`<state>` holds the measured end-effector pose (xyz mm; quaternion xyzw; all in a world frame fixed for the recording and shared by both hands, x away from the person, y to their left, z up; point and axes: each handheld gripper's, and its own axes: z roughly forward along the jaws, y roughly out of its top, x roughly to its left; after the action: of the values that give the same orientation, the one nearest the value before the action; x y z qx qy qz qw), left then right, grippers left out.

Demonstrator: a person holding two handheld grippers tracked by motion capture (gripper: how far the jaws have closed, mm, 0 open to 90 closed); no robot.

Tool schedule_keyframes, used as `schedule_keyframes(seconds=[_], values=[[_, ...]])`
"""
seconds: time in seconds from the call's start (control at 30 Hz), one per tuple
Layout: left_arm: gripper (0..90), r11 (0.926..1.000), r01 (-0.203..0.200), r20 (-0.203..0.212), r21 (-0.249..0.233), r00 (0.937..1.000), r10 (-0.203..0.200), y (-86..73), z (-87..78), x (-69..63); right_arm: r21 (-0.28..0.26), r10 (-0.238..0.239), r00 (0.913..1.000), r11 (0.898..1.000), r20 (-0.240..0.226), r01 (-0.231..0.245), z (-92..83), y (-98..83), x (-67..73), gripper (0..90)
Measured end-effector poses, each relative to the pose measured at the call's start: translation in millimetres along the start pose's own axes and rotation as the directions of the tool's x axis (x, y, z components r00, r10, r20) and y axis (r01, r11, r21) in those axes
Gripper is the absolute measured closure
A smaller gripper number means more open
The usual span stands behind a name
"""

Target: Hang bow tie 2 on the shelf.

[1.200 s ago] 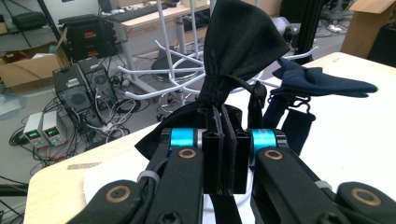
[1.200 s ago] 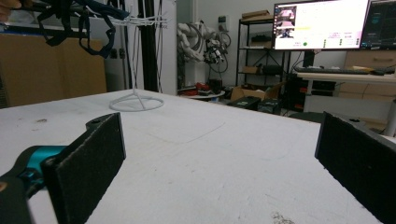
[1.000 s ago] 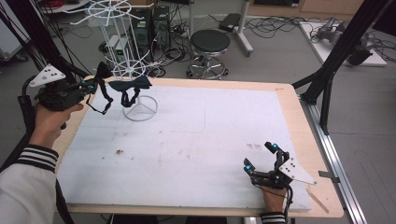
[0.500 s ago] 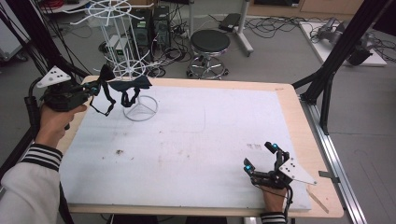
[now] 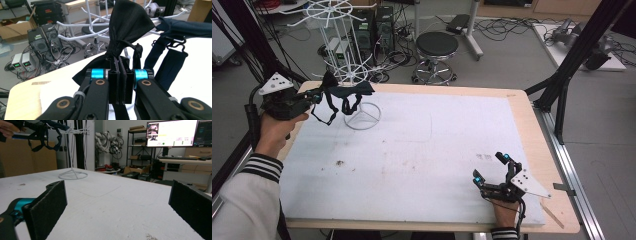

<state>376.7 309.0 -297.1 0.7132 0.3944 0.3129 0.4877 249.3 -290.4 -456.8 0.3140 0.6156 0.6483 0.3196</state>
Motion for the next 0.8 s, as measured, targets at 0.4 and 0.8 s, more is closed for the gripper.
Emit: schedule_keyframes(seconds=[0.4, 0.8], values=[[86.9, 0.9994, -0.026, -0.049, -0.021, 0.9985, 0.025, -5.3, 11.2, -7.7, 0.001, -0.001, 1.0000, 1.000, 0.000, 0.001, 0.0, 0.0, 0.0, 0.9], [87.0, 0.9989, -0.007, -0.088, -0.046, 0.9961, 0.003, -9.5, 22.2, -9.7, -0.001, 0.003, 1.0000, 1.000, -0.001, -0.003, 0.0, 0.0, 0.0, 0.9]])
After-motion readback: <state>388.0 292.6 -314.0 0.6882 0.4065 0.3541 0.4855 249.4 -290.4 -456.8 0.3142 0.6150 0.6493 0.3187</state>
